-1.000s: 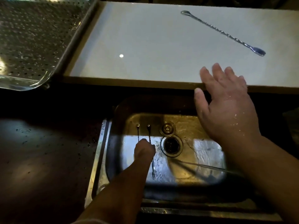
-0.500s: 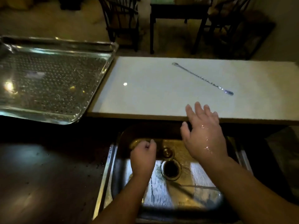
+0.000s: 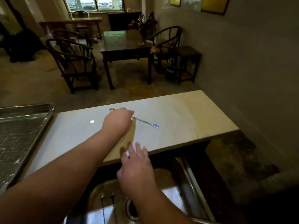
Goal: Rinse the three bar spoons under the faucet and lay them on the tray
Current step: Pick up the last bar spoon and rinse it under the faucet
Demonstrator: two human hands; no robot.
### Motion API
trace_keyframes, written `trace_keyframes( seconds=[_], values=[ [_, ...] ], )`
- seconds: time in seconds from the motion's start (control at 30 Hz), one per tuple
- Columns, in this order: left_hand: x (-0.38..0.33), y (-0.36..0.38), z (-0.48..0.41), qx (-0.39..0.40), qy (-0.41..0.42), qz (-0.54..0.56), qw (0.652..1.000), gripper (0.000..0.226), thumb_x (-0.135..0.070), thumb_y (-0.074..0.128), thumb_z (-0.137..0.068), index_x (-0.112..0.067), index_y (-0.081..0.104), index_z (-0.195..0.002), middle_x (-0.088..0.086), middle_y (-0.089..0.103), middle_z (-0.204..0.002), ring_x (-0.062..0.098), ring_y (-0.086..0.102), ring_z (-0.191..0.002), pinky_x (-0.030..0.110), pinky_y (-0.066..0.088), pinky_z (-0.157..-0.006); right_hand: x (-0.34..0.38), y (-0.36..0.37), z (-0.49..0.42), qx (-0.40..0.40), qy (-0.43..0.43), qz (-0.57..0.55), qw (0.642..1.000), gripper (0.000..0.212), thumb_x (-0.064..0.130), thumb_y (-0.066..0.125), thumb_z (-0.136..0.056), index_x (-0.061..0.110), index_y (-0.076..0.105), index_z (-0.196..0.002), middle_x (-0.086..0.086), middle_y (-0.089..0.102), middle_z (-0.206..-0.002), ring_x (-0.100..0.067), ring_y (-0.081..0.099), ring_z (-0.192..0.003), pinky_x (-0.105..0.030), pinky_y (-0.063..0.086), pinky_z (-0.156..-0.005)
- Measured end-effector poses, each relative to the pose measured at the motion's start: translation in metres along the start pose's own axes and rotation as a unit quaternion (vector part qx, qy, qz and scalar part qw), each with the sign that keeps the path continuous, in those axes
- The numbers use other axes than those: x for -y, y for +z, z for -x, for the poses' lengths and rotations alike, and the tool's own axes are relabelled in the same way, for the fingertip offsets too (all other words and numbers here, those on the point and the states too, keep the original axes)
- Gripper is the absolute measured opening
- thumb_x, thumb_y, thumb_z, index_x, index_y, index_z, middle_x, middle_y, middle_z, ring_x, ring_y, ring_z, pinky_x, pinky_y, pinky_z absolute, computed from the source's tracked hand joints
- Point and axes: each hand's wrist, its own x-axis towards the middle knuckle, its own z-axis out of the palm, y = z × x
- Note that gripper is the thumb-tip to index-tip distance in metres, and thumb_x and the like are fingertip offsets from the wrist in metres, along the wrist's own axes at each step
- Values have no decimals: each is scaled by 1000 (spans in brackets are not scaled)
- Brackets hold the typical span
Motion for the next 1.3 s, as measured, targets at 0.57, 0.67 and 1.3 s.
trace_keyframes(
  seconds=[0.57, 0.67, 1.3],
  values=[
    [47, -8, -6, 22, 103, -3, 994, 14, -35, 51, -97, -33, 61, -107, -3, 68, -82, 20, 58, -71, 31, 44, -55, -3, 3, 3, 11, 9, -7, 1000, 77, 36, 46, -100, 18, 8, -164, -14, 1, -174, -36, -4, -159, -53, -6, -127],
    [62, -29, 35, 49, 48, 169, 983, 19, -46, 48, -96, -37, 64, -94, -13, 74, -87, 10, 68, -79, 33, 54, -69, -2, 3, 5, -21, 16, -10, 1000, 72, 33, 46, -98, 19, 17, -163, -13, 10, -174, -34, 3, -159, -51, -4, -128],
    [42, 83, 262, 226, 160, 323, 905, 17, -29, 74, -92, -39, 63, -99, -32, 69, -84, 0, 66, -71, 32, 56, -68, -28, 72, 165, -111, 376, -768, 506, 18, 9, 49, -106, 9, 59, -120, -22, 74, -106, -27, 81, -79, -29, 64, -66]
  ],
)
